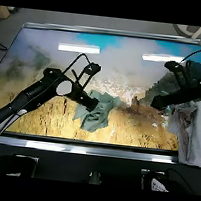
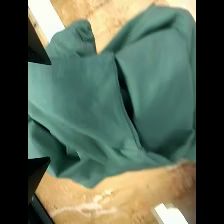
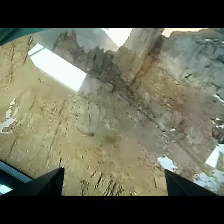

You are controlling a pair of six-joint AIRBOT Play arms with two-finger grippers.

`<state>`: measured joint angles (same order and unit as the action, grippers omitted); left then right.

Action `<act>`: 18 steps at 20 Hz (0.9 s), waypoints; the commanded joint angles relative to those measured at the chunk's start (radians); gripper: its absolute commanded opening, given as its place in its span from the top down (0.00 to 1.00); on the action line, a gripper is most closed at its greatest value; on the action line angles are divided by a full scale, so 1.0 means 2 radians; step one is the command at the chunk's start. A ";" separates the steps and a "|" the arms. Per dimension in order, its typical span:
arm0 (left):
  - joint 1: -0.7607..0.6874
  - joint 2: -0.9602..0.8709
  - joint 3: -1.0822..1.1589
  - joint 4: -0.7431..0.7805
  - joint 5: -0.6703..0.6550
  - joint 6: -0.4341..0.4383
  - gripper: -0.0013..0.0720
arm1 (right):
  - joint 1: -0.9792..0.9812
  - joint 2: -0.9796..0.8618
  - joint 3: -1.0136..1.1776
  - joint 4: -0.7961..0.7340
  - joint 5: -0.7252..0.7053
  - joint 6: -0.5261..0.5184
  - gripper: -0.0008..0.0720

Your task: Fold the shirts.

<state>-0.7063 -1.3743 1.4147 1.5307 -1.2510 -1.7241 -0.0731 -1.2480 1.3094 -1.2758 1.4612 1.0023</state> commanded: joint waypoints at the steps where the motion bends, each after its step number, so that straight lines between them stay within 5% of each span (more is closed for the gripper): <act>1: 0.044 0.039 -0.004 0.048 -0.073 0.038 0.02 | 0.001 -0.068 -0.013 0.049 -0.037 -0.004 0.06; 7: 0.103 0.069 -0.149 -0.045 -0.031 0.040 0.02 | 0.002 -0.167 -0.013 0.190 -0.100 -0.027 0.06; 10: 0.099 0.066 -0.230 -0.092 0.062 0.051 0.02 | 0.027 -0.199 -0.013 0.217 -0.142 -0.027 0.02; 14: 0.099 0.036 -0.247 -0.098 0.095 0.074 0.02 | 0.063 -0.216 -0.013 0.218 -0.176 -0.032 0.01; 15: 0.099 0.029 -0.247 -0.098 0.109 0.078 0.04 | 0.070 -0.219 -0.013 0.218 -0.185 -0.032 0.00; 16: 0.099 0.022 -0.247 -0.098 0.125 0.078 0.18 | 0.076 -0.222 -0.013 0.220 -0.190 -0.028 0.00; 18: 0.099 0.012 -0.247 -0.105 0.149 0.077 0.18 | 0.084 -0.229 -0.013 0.221 -0.193 -0.013 0.00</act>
<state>-0.5095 -1.3190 0.9340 1.3441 -1.0416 -1.5848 0.0639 -1.6836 1.2842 -0.8482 1.1156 0.9493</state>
